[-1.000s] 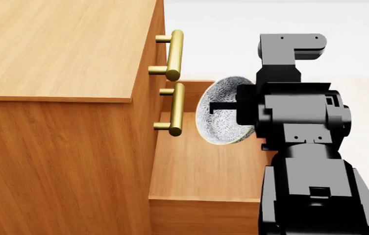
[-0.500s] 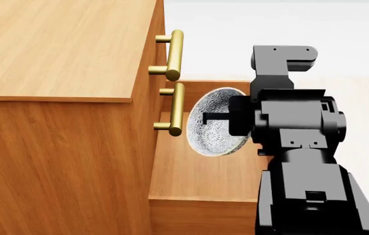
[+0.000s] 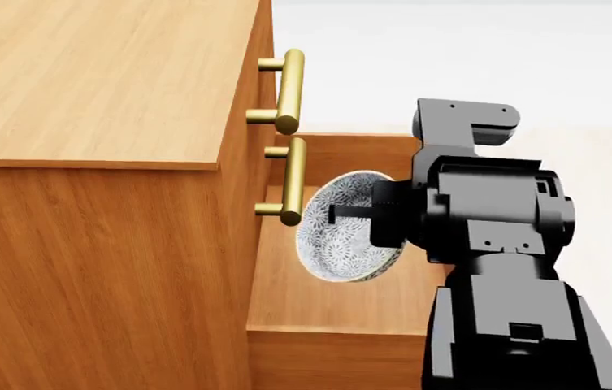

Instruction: Put the bowl in the bottom drawer of the cabinet and close it.

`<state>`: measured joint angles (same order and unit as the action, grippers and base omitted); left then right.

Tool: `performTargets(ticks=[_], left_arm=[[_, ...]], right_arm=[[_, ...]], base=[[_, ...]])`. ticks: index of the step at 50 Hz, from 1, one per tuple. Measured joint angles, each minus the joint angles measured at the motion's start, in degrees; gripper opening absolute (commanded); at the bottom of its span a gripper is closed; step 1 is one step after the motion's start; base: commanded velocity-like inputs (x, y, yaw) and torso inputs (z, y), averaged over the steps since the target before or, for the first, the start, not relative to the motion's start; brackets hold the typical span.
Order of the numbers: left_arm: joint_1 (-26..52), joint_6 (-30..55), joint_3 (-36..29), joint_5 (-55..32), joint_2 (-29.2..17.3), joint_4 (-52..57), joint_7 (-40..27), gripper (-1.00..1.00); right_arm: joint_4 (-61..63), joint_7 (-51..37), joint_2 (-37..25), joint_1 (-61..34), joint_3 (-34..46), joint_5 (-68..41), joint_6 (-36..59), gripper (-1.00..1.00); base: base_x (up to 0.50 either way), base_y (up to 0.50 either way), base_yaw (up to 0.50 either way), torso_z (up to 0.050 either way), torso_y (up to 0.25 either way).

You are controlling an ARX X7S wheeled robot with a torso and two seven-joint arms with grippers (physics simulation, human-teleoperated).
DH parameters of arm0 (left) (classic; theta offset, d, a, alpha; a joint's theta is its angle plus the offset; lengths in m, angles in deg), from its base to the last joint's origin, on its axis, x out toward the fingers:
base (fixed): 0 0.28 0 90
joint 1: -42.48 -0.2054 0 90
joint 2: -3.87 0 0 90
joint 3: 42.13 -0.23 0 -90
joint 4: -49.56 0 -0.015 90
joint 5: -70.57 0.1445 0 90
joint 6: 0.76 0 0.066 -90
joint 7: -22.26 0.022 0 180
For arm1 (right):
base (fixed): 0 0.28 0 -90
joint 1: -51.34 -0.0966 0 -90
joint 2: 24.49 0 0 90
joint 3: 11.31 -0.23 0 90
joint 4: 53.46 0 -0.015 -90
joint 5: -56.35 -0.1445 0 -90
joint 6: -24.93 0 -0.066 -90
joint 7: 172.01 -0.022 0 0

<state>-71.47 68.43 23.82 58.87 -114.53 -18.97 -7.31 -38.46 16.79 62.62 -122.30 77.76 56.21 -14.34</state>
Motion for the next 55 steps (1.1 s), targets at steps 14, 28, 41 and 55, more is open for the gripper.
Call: performTargets(ticks=[14, 28, 41, 55], left_arm=[[0.0, -0.3, -0.1, -0.2, -0.2, 0.0, 0.0, 1.00], [0.1, -0.4, -0.3, -0.2, -0.2, -0.1, -0.2, 1.00], [0.1, -0.5, -0.4, -0.2, -0.4, 0.0, -0.3, 1.00], [0.1, -0.6, -0.5, -0.2, -0.5, 0.0, -0.4, 1.00]], right_arm=[[0.0, 0.4, -0.1, 0.3, -2.3, 0.1, 2.3, -1.00], [0.0, 0.3, -0.4, 0.7, -5.3, 0.1, 4.8, -1.00], [0.0, 0.4, -0.7, 1.1, -7.5, 0.4, 6.7, -1.00], [0.0, 0.7, -0.7, 1.5, -8.0, 0.7, 7.9, -1.00]], base=[[0.00, 0.00, 0.00, 0.000, 0.000], [0.00, 0.00, 0.00, 0.000, 0.001], [0.00, 0.00, 0.00, 0.000, 0.000], [0.00, 0.00, 0.00, 0.000, 0.001]])
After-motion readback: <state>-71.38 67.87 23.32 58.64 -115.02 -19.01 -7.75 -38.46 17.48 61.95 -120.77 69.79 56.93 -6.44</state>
